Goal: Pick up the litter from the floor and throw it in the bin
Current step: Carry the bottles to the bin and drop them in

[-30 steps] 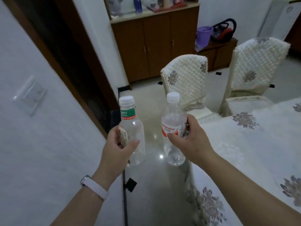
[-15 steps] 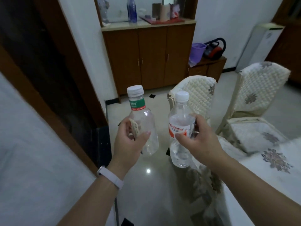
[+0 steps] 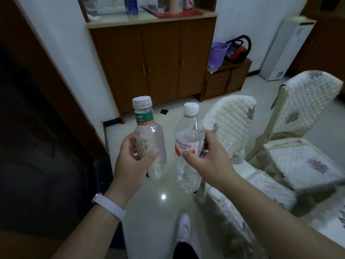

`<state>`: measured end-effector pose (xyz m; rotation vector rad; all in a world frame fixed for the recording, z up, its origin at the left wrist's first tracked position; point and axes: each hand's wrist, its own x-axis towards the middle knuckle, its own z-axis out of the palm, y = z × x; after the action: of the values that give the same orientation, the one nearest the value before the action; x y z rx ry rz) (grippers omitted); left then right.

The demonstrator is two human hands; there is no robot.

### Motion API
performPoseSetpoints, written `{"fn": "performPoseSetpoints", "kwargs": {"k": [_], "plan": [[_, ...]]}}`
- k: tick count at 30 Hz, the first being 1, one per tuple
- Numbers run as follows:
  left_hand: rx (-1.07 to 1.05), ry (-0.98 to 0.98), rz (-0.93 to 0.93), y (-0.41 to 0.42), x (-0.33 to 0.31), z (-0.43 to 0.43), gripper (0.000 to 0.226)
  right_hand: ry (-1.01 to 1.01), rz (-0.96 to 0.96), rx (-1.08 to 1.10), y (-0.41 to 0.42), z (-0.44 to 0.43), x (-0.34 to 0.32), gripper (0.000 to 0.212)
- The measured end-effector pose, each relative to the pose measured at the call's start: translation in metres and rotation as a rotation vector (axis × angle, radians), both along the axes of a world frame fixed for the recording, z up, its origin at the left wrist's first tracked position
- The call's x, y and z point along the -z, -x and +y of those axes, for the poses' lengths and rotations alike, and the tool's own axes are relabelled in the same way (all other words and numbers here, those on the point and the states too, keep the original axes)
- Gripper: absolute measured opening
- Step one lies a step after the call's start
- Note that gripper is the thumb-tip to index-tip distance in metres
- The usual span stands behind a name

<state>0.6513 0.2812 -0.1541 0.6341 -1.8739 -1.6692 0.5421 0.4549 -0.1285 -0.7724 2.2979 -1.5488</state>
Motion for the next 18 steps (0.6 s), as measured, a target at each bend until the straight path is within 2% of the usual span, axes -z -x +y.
{"fn": "performPoseSetpoints", "kwargs": {"k": [5, 11, 18], "plan": [[-0.019, 0.009, -0.033, 0.081, -0.002, -0.069, 0.055, 0.0, -0.023, -0.007, 0.093, -0.069, 0.004, 0.041], [-0.02, 0.076, -0.012, 0.181, -0.031, -0.147, 0.05, 0.047, -0.002, -0.026, 0.193, -0.146, -0.031, 0.037], [0.022, 0.087, 0.025, 0.259, -0.038, -0.227, 0.055, 0.046, 0.027, -0.018, 0.269, -0.216, -0.037, 0.04]]}}
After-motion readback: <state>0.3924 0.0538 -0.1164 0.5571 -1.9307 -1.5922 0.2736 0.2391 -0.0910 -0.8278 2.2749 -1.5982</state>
